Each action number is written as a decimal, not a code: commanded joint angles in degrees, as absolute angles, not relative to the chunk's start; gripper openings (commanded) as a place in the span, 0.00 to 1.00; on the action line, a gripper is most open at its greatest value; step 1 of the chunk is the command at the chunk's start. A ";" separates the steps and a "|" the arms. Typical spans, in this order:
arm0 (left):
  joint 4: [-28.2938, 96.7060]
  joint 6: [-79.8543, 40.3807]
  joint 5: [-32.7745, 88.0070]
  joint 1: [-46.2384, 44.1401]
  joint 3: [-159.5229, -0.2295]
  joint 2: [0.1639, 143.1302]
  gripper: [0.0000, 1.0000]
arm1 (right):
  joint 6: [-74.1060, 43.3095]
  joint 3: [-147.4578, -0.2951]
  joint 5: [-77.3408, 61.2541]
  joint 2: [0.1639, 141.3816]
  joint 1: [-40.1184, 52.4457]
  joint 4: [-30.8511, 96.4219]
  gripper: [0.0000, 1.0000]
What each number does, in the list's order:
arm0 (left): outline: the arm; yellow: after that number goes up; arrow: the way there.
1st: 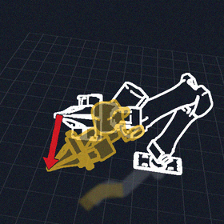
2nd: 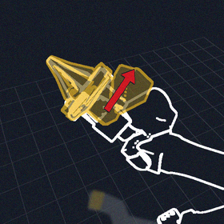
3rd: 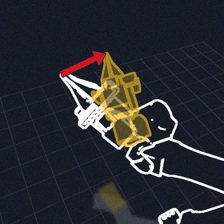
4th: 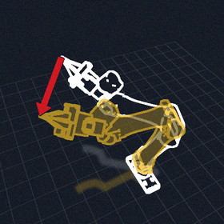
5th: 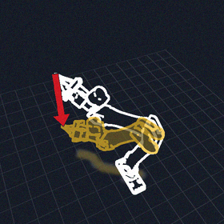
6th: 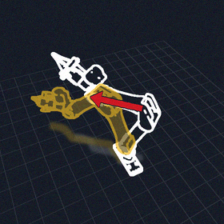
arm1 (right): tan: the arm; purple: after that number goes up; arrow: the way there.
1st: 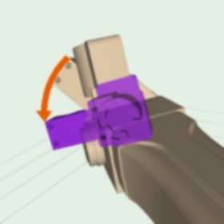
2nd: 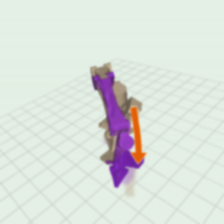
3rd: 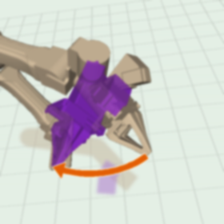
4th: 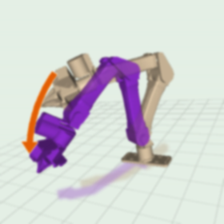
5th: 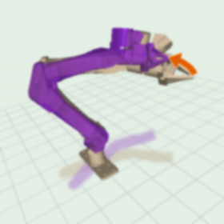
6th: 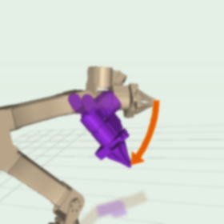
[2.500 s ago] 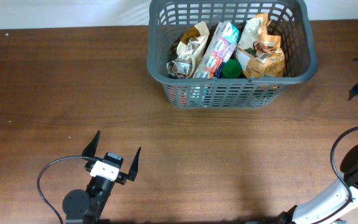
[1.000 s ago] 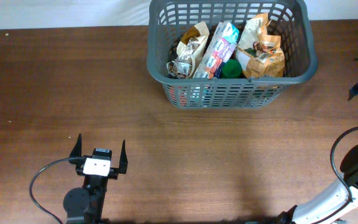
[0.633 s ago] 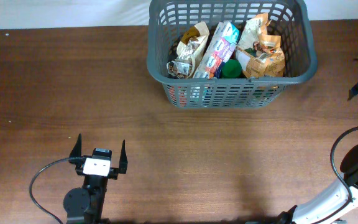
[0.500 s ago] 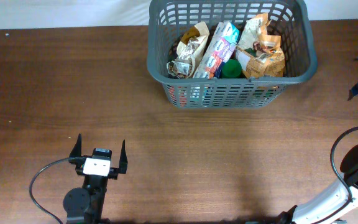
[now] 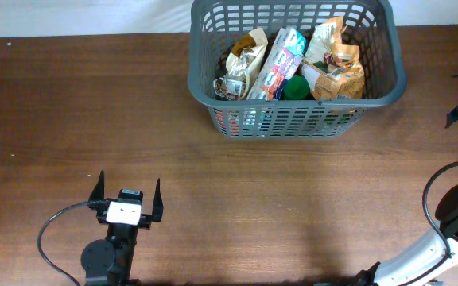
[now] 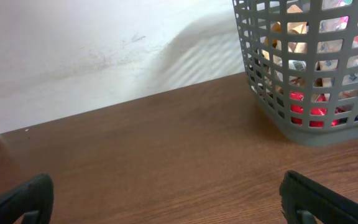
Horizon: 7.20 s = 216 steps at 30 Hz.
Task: Pack container
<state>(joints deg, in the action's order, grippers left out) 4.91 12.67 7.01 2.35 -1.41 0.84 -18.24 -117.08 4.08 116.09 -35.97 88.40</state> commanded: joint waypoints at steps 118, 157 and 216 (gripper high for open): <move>4.75 13.37 6.59 2.13 -0.89 0.30 0.99 | -5.78 -0.34 -2.39 1.23 -1.34 -11.31 0.99; 4.75 13.37 6.59 2.13 -0.89 0.30 0.99 | -3.42 -0.32 -2.79 0.19 -1.13 4.34 0.99; 4.75 13.37 6.57 2.13 -0.89 0.30 0.99 | -3.40 -0.32 -2.79 0.19 -1.13 4.32 0.99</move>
<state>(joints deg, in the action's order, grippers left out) 4.89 12.67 7.01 2.35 -1.39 0.84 -3.84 -0.60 -1.65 0.84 -1.72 4.08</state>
